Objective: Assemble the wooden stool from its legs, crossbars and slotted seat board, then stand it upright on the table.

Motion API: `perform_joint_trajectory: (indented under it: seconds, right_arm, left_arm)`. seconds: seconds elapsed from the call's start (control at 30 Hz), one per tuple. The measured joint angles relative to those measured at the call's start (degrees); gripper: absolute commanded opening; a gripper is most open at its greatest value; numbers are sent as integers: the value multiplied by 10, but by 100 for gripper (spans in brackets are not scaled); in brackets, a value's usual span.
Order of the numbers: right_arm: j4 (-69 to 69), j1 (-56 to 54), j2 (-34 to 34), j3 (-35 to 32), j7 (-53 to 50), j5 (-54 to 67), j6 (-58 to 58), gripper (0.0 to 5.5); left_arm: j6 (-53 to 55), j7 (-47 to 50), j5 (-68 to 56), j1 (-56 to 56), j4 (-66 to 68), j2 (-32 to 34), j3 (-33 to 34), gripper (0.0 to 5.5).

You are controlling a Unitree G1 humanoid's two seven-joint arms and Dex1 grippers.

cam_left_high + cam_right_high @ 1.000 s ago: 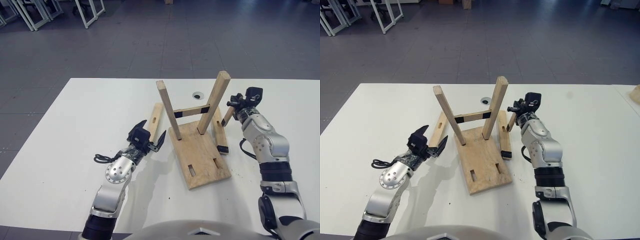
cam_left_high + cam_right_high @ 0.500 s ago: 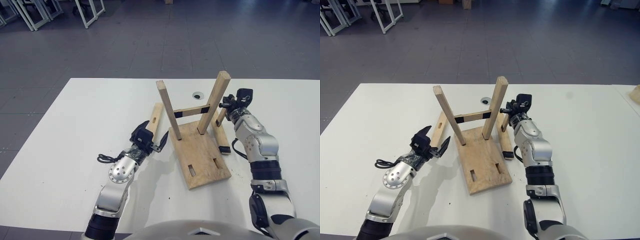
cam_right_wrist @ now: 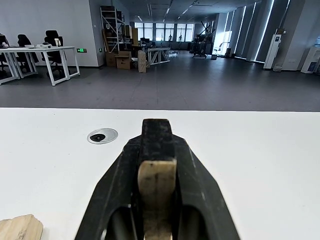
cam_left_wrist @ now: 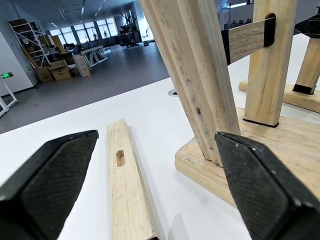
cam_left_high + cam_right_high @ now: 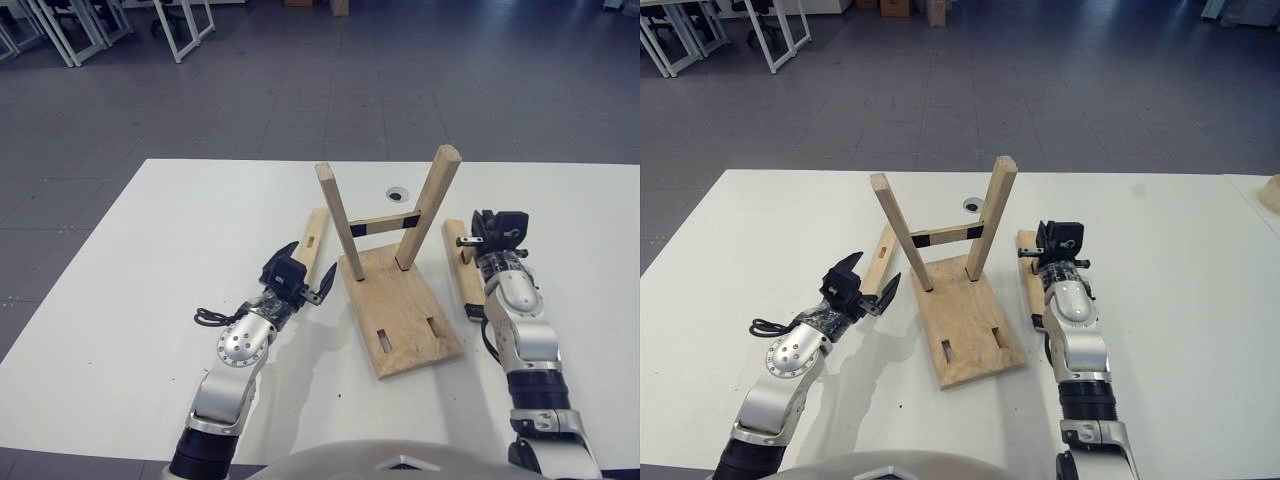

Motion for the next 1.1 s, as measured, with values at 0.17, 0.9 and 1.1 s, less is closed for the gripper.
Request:
perform_joint_trajectory:
  seconds: [0.17,0.9,1.1]
  right_arm:
    - [-3,26,11,-27,13,16,-37,40]
    - [-36,-4,-6,-27,12,14,74,40]
    - [-33,39,2,-29,12,13,159,122]
  left_arm:
    - [0,0,0,1,0,0,2,429]
    - [0,1,1,-1,12,-5,-6,429]
    - [-1,2,12,-4,16,-8,-8,429]
